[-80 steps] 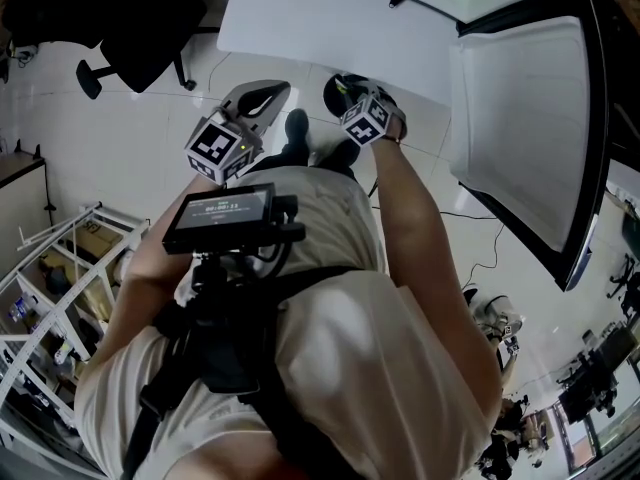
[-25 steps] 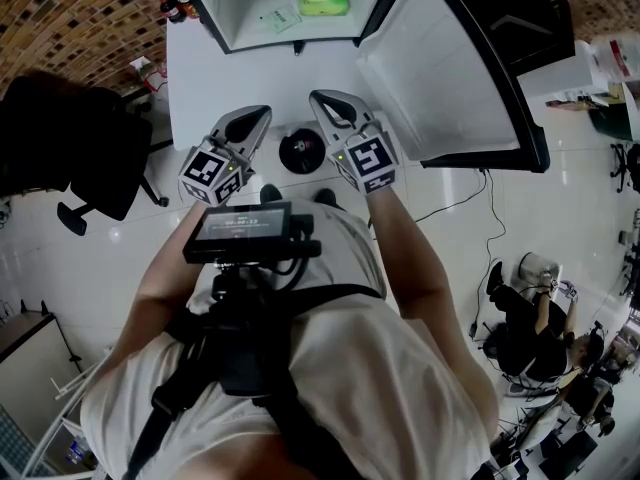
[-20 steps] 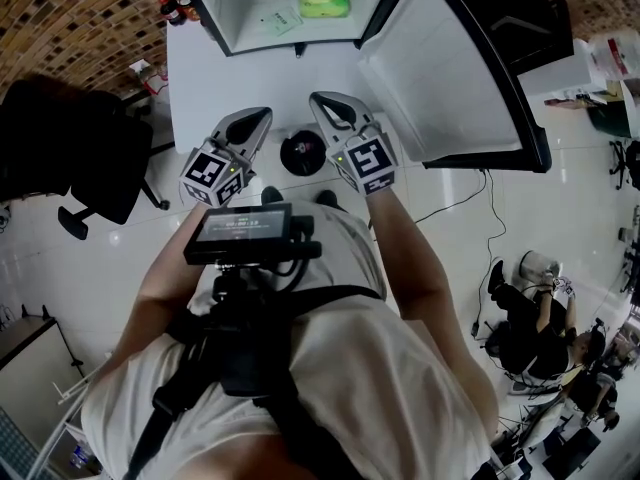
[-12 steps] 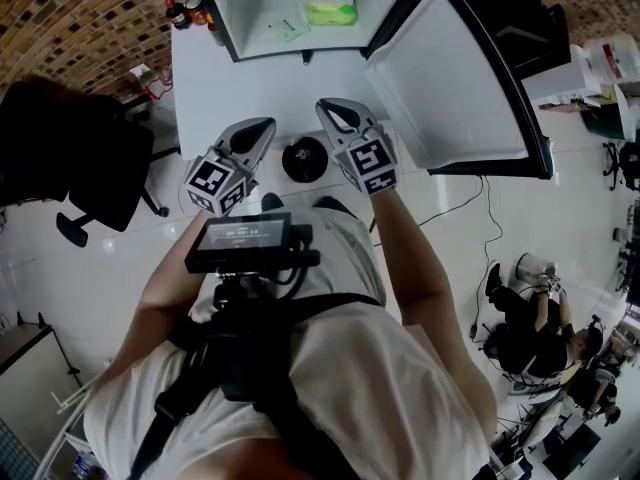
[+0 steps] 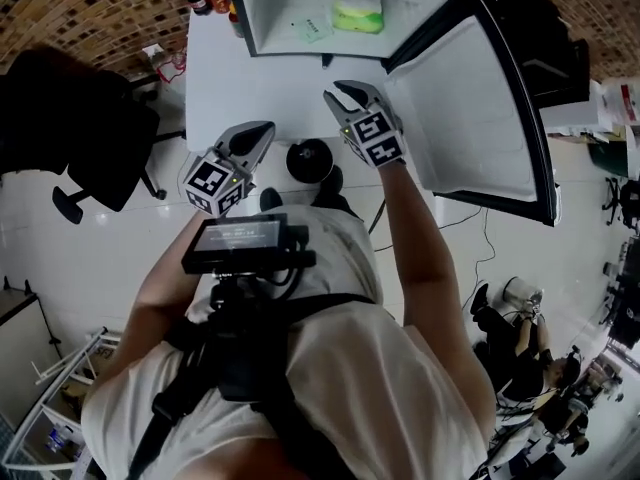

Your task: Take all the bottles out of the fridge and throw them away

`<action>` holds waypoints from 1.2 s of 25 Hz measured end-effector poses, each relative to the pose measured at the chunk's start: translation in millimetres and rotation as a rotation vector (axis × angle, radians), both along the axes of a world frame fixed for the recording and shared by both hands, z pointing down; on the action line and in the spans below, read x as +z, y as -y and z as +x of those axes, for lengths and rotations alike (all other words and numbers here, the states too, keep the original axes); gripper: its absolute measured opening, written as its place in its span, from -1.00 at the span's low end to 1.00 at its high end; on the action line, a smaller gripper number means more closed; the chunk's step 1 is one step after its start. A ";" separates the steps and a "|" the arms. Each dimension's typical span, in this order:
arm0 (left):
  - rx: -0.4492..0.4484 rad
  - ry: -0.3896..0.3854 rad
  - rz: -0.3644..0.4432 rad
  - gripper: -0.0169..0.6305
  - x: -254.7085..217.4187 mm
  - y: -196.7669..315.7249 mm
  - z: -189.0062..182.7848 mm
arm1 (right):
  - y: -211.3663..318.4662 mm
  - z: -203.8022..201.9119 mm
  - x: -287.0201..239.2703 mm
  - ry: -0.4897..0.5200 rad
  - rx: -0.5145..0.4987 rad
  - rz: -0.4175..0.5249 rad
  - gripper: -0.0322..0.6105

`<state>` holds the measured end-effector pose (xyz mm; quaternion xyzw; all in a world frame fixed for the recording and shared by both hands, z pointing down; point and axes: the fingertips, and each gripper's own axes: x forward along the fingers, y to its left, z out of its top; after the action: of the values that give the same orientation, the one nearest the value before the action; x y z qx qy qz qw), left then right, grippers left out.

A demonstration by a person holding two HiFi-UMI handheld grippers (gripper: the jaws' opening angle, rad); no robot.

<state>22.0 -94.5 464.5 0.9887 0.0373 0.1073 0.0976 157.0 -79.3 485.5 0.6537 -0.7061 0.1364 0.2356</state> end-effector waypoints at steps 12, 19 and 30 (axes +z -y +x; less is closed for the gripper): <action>-0.202 0.051 0.015 -0.91 -13.5 17.2 35.2 | 50.4 91.9 57.9 -0.330 -0.095 -0.193 -0.53; -0.356 0.044 0.032 -0.91 -8.1 38.1 19.5 | 96.3 142.9 94.4 -0.545 -0.192 -0.318 -0.35; -0.452 0.044 0.007 -0.91 -7.6 44.4 -6.9 | 146.2 201.7 125.7 -0.791 -0.258 -0.517 -0.29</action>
<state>15.1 -138.9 456.8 0.9697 -0.1875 0.1042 0.1166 358.7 -225.6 611.2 0.4825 -0.5807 0.0181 0.6555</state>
